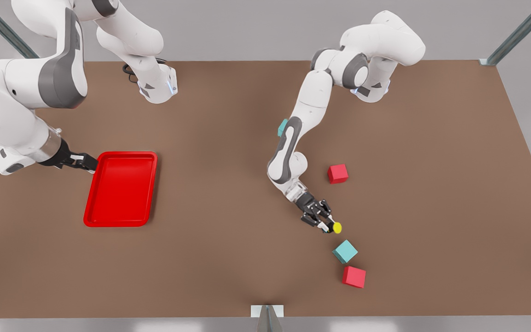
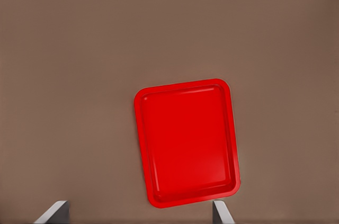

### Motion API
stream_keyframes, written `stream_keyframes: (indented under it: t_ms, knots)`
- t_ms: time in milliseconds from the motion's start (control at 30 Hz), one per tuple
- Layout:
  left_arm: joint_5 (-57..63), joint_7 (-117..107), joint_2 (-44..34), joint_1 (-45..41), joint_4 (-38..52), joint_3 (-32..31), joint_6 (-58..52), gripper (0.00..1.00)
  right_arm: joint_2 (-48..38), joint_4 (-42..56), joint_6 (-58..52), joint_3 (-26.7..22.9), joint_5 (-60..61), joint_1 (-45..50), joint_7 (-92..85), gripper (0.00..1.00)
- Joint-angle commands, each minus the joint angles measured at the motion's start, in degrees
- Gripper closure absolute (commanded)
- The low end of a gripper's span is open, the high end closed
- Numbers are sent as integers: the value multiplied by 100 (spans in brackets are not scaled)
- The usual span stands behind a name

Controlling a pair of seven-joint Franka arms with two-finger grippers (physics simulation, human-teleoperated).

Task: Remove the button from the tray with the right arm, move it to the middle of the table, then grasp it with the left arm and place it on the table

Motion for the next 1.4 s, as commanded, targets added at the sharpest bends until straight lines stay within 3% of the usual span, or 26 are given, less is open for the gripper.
stream_keyframes:
  t_ms: [0, 167, 600, 633, 667, 700, 1367]
  knots:
    - [74, -934, -8, 78, 79, -18, 163, 53, -7, 3, -2, 9, 0, 10, 5, 0]
    - [356, -732, 97, 623, 528, -246, 374, 53, -7, 3, -11, 9, 9, 10, 5, 0]
    - [742, -688, 238, 772, 633, -238, 356, 50, -16, 3, -20, 26, 0, 36, 5, 0]
    - [742, -688, 238, 772, 633, -238, 365, 39, -16, 3, -55, 35, 0, 62, 5, 0]
    - [742, -688, 238, 772, 633, -238, 356, 6, -16, 3, -63, 35, 0, 71, 14, 0]
    - [742, -688, 238, 772, 633, -238, 356, 0, -16, 3, -63, 35, 9, 53, 5, 0]
    - [769, -670, 62, 746, 625, -238, 374, 0, -7, 3, -107, 35, 18, -52, -3, 0]
